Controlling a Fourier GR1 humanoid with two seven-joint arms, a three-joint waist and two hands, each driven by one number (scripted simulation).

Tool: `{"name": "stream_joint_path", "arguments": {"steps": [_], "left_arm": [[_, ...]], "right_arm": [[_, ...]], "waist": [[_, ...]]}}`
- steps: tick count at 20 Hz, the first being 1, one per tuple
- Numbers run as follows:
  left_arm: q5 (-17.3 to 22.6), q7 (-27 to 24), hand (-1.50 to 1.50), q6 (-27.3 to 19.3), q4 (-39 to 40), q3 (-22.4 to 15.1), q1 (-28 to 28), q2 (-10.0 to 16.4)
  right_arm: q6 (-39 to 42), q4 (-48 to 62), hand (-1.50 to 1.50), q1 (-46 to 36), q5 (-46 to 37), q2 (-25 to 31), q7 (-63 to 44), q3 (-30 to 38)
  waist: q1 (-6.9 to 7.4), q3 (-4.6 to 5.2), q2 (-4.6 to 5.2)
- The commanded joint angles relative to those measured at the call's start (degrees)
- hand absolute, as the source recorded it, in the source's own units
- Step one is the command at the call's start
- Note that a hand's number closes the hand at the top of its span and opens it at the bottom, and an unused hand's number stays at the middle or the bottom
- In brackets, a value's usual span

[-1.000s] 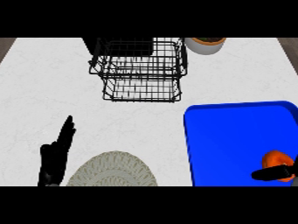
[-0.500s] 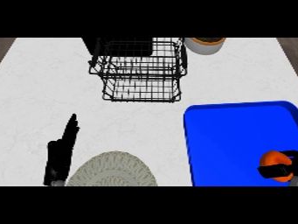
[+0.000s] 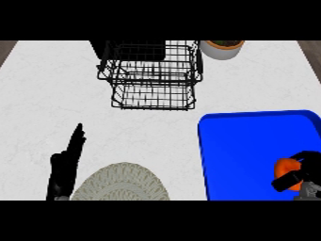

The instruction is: Pick the squash from the tray and place it in the tiered basket

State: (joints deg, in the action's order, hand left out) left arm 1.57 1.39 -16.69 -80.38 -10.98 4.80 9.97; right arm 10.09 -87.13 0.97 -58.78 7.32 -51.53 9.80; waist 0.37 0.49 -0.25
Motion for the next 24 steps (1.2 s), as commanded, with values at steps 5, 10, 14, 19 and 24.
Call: {"name": "stream_joint_path", "arguments": {"steps": [5, 10, 14, 19, 24], "left_arm": [[0.63, 0.69, 0.0, 2.69, 0.63, -0.6, -3.3, 0.37], [0.61, 1.45, 0.0, 1.59, -0.09, 1.7, -2.18, 1.67], [1.01, -0.43, 0.0, 1.67, -0.23, 1.57, 1.2, 1.03], [1.2, -0.76, 0.0, 1.9, -0.63, 2.07, 1.16, 0.85], [-0.54, -2.18, 0.0, 1.07, 0.29, 1.42, 0.75, -0.39]], "right_arm": [[10.04, -0.34, 1.5, -11.37, -1.12, 3.83, 25.2, -23.08], [9.32, -2.4, 1.5, -17.53, 6.5, 0.88, 31.36, -19.39], [13.16, -16.45, 1.5, -17.41, 14.14, -1.55, 26.6, -13.79], [15.84, -24.04, 1.5, -27.52, 19.38, 0.63, 23.53, -6.78], [24.65, -32.85, 1.5, -35.18, 23.38, 3.83, 14.46, -4.64]], "waist": [[5.11, -0.52, 0.73], [0.54, -0.52, 0.25], [-0.82, -0.45, -0.22], [-0.41, -0.46, -0.01], [-0.42, -0.43, 0.01]]}}
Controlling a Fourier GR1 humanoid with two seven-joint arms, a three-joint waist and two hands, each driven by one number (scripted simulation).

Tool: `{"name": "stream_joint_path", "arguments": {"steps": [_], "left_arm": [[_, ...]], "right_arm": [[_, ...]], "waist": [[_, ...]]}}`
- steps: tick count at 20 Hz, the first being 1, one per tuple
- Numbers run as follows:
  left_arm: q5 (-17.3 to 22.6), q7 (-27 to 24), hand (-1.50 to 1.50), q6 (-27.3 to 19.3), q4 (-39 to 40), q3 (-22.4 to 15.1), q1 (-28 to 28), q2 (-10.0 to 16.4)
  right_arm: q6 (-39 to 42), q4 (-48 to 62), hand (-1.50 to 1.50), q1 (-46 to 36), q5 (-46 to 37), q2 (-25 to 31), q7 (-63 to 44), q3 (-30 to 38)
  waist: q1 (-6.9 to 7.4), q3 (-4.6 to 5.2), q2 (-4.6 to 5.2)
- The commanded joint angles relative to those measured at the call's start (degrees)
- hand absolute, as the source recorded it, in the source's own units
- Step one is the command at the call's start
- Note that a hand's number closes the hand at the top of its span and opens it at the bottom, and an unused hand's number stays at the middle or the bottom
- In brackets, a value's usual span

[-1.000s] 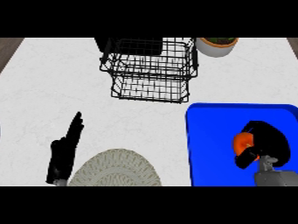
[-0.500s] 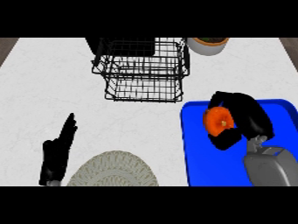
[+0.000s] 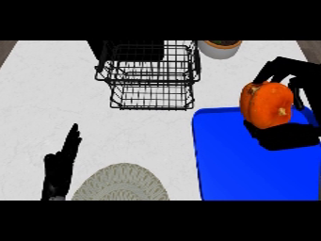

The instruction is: Pick the squash from the tray and place it in the tiered basket

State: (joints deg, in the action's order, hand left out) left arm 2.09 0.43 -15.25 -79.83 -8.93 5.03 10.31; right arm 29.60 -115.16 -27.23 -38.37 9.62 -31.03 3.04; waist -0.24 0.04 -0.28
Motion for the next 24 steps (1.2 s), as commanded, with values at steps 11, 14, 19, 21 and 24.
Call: {"name": "stream_joint_path", "arguments": {"steps": [11, 14, 19, 21, 24], "left_arm": [[-2.33, 4.12, 0.0, 0.3, 1.01, 1.0, -3.89, -1.13], [-1.31, 0.94, 0.0, 1.33, 3.32, 2.1, -3.98, -1.46], [-1.73, -0.53, 0.0, 1.77, 1.65, 1.83, -1.41, -1.59], [-3.21, -0.33, 0.0, 0.41, -0.12, -0.55, 0.53, -3.65], [-1.64, 0.1, 0.0, 2.95, 1.42, 2.06, -1.89, -1.57]], "right_arm": [[-1.89, 12.88, 1.5, -21.85, 1.51, 1.55, -7.8, 3.95], [-4.78, 21.71, 1.5, -31.19, -2.38, -1.19, -11.9, 0.31], [-13.46, 33.11, 1.5, -32.47, -6.46, -4.88, -6.75, -2.54], [-9.42, 37.36, 1.5, -38.89, -3.35, -3.36, -7.88, -0.04], [-12.13, 42.26, 1.5, -38.1, -3.78, -3.28, -1.39, -0.99]], "waist": [[0.63, -0.03, 0.34], [1.09, 0.02, 0.47], [1.39, 0.01, 0.55], [1.47, 0.01, 0.44], [1.18, -0.01, 0.45]]}}
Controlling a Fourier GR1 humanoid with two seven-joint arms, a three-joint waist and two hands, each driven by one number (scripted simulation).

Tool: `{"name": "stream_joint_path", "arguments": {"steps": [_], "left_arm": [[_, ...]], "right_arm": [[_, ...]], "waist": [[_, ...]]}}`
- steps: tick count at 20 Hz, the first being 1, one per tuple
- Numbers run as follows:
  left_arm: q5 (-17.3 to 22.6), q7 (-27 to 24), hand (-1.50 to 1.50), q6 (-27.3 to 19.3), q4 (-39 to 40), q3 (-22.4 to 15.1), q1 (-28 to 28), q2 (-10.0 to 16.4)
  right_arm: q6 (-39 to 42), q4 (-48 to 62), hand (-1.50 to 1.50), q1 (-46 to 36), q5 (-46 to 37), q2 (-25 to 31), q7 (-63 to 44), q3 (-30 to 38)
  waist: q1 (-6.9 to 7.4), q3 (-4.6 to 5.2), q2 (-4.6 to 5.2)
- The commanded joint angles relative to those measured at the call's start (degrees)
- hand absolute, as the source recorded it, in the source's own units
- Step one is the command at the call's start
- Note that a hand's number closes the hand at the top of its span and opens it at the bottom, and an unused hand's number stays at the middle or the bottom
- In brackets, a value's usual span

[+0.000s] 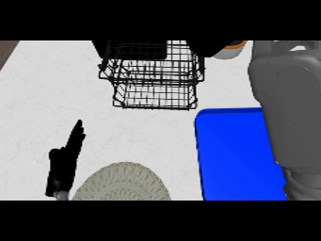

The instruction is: Pick the squash from the tray and place it in the tiered basket

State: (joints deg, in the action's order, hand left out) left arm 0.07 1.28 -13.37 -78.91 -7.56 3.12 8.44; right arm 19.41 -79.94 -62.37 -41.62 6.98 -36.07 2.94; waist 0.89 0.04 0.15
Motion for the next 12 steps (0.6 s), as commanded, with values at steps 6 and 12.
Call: {"name": "stream_joint_path", "arguments": {"steps": [6, 12], "left_arm": [[-0.8, -1.61, 0.0, 0.72, 0.32, -0.16, 1.42, -0.81], [-2.11, -0.37, 0.0, -0.87, -1.26, -0.38, 0.76, -1.65]], "right_arm": [[-9.09, 19.31, 1.5, -4.84, -5.12, -4.59, 6.37, -3.34], [-19.0, 32.43, 1.5, -5.16, -8.27, -6.84, 11.65, -2.98]], "waist": [[0.29, 0.0, 0.05], [0.53, -0.02, 0.2]]}}
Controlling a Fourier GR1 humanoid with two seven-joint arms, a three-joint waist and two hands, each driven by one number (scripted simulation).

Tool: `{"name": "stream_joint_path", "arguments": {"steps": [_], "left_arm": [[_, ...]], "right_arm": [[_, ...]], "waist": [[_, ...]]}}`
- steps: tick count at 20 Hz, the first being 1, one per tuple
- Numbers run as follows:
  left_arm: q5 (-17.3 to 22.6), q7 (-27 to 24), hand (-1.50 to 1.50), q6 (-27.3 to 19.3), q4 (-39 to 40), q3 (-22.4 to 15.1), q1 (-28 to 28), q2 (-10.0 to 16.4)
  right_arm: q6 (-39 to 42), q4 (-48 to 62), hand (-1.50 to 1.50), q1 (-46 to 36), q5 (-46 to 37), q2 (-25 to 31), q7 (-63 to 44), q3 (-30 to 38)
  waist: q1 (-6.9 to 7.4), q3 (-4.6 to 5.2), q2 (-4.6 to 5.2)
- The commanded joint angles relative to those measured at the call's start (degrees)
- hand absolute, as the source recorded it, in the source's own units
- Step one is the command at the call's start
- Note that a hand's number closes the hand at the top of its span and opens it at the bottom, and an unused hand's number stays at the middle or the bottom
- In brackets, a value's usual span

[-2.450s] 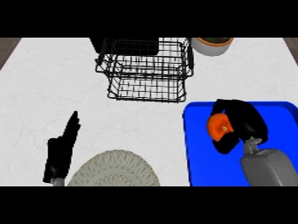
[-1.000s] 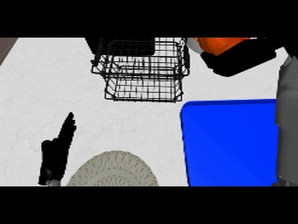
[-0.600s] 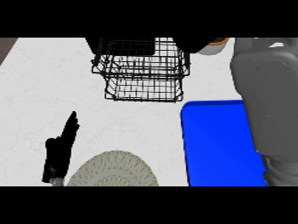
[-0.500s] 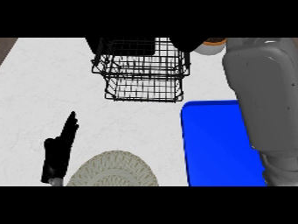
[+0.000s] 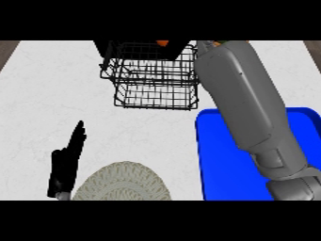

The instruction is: Pick the squash from the tray and place it in the tiered basket

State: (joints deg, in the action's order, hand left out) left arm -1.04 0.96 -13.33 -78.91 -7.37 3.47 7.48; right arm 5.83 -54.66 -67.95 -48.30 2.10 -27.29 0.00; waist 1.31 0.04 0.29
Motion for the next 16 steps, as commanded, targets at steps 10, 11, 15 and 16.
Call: {"name": "stream_joint_path", "arguments": {"steps": [10, 11, 15, 16], "left_arm": [[-0.58, 0.11, 0.0, 1.5, -2.37, -0.96, 2.01, 0.17], [1.11, 2.3, 0.0, 2.59, -1.75, 1.42, -0.82, 1.5], [-0.92, -0.03, 0.0, 1.44, -1.82, -1.36, 2.18, -0.6], [-0.61, 1.52, 0.0, 1.7, 0.24, 0.18, -2.11, 0.11]], "right_arm": [[-12.45, 18.68, -1.5, -2.01, 15.91, -2.08, 7.45, 7.54], [-12.31, 17.55, -1.5, -0.74, 17.71, -2.08, 9.39, 8.26], [-17.96, 17.93, -1.5, 0.0, 26.81, -2.09, 14.08, 9.05], [-17.81, 19.55, -1.5, -3.06, 27.83, -2.09, 14.81, 10.48]], "waist": [[1.69, -0.03, 0.39], [0.86, -0.04, 0.25], [1.67, -0.06, 0.1], [1.35, -0.03, 0.35]]}}
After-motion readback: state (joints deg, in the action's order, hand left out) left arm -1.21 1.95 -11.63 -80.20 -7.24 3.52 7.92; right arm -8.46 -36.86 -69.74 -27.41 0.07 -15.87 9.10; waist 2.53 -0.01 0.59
